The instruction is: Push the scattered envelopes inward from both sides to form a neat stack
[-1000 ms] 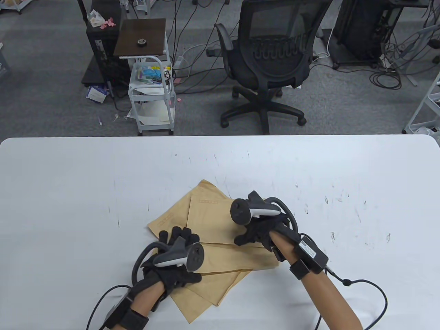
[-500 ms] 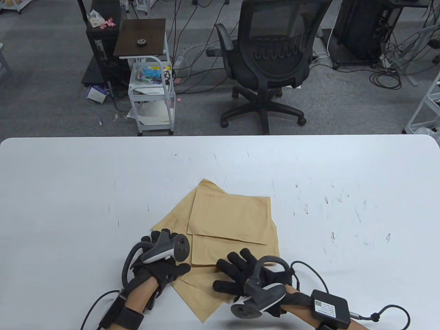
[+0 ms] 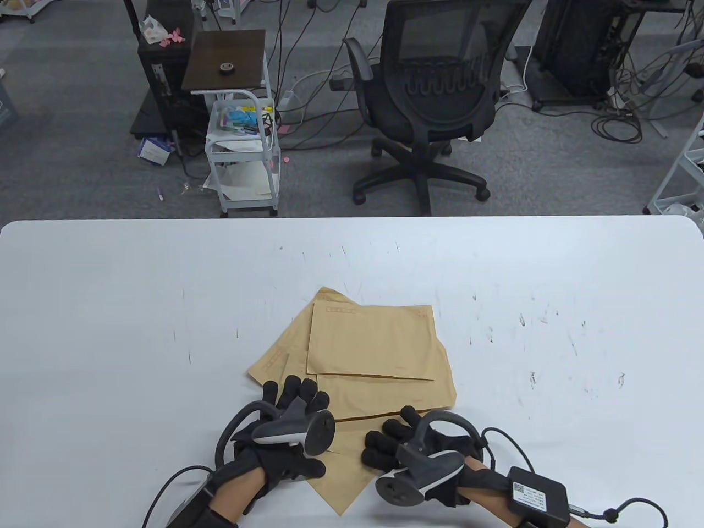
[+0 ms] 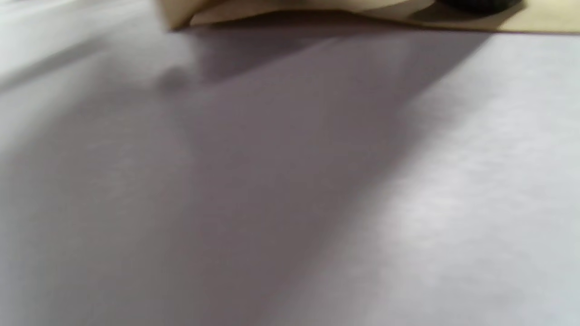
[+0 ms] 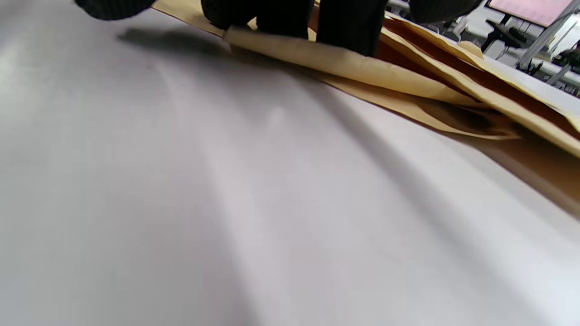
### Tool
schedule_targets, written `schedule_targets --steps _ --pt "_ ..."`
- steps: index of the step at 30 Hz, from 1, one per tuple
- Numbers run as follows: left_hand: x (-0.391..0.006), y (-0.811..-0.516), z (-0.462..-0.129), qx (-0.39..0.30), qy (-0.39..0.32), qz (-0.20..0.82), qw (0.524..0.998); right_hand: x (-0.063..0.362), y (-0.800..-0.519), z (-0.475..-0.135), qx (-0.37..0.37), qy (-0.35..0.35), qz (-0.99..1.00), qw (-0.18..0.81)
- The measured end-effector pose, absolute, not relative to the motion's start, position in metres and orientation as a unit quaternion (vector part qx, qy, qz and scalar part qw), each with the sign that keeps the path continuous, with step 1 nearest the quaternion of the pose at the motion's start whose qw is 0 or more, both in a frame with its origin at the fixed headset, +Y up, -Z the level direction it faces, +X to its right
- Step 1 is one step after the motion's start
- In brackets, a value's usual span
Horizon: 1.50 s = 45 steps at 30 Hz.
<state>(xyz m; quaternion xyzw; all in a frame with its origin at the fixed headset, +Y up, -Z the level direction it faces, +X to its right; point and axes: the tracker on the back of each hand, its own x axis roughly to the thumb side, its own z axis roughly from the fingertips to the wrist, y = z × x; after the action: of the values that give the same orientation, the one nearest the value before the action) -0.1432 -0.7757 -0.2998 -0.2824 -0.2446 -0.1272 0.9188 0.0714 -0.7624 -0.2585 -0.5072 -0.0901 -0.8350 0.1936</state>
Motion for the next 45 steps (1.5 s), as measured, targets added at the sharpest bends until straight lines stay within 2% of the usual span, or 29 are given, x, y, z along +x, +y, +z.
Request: schedule_targets --steps 2,7,11,13,15,16,17,19,21,23,26,27,30,35,37,39,41,44,45 --pt "-0.158 -0.776 -0.307 -0.293 -0.220 -0.142 0.920 0.083 -0.755 -0.270 -0.496 -0.108 -0.846 0.164" --pt "-0.182 -0.774 -0.322 -0.260 -0.202 -0.125 0.936 0.103 -0.742 -0.291 -0.449 -0.210 -0.861 0.113" --pt "-0.194 -0.764 -0.328 -0.298 -0.197 -0.082 0.930 0.111 -0.722 -0.303 -0.430 -0.246 -0.866 0.073" --pt "-0.195 -0.749 -0.326 -0.334 -0.208 -0.015 0.919 0.115 -0.698 -0.321 -0.421 -0.270 -0.866 0.009" --pt "-0.191 -0.734 -0.320 -0.323 -0.220 0.073 0.918 0.118 -0.683 -0.344 -0.398 -0.261 -0.877 -0.062" --pt "-0.186 -0.729 -0.317 -0.300 -0.233 0.094 0.920 0.120 -0.676 -0.368 -0.365 -0.244 -0.893 -0.101" --pt "-0.182 -0.727 -0.315 -0.288 -0.242 0.096 0.921 0.120 -0.675 -0.378 -0.346 -0.230 -0.903 -0.109" --pt "-0.161 -0.733 -0.306 -0.272 -0.253 0.073 0.925 0.118 -0.685 -0.416 -0.271 -0.175 -0.942 -0.090" --pt "-0.139 -0.749 -0.296 -0.222 -0.281 0.047 0.933 0.111 -0.707 -0.445 -0.199 -0.149 -0.968 -0.038" --pt "-0.111 -0.772 -0.281 -0.191 -0.308 -0.028 0.932 0.099 -0.740 -0.469 -0.165 -0.183 -0.969 0.012" --pt "-0.092 -0.781 -0.271 -0.203 -0.314 -0.133 0.918 0.086 -0.771 -0.479 -0.139 -0.199 -0.970 0.016" --pt "-0.094 -0.783 -0.271 -0.195 -0.295 -0.154 0.923 0.079 -0.779 -0.477 -0.143 -0.209 -0.967 0.014" --pt "-0.098 -0.783 -0.271 -0.186 -0.300 -0.124 0.927 0.061 -0.775 -0.464 -0.157 -0.150 -0.974 0.071" --pt "-0.096 -0.783 -0.269 -0.181 -0.294 -0.144 0.928 0.030 -0.753 -0.434 -0.249 -0.199 -0.946 0.058" --pt "-0.094 -0.784 -0.268 -0.178 -0.297 -0.153 0.926 0.028 -0.742 -0.439 -0.246 -0.182 -0.950 0.061" --pt "-0.093 -0.785 -0.267 -0.177 -0.304 -0.162 0.922 0.030 -0.737 -0.450 -0.229 -0.136 -0.962 0.057" --pt "-0.091 -0.786 -0.266 -0.177 -0.308 -0.173 0.919 0.031 -0.746 -0.461 -0.220 -0.134 -0.965 0.058" --pt "-0.091 -0.789 -0.267 -0.182 -0.303 -0.185 0.917 0.027 -0.772 -0.465 -0.217 -0.221 -0.948 0.069" --pt "-0.092 -0.789 -0.268 -0.183 -0.303 -0.186 0.917 0.024 -0.774 -0.463 -0.213 -0.224 -0.948 0.079"
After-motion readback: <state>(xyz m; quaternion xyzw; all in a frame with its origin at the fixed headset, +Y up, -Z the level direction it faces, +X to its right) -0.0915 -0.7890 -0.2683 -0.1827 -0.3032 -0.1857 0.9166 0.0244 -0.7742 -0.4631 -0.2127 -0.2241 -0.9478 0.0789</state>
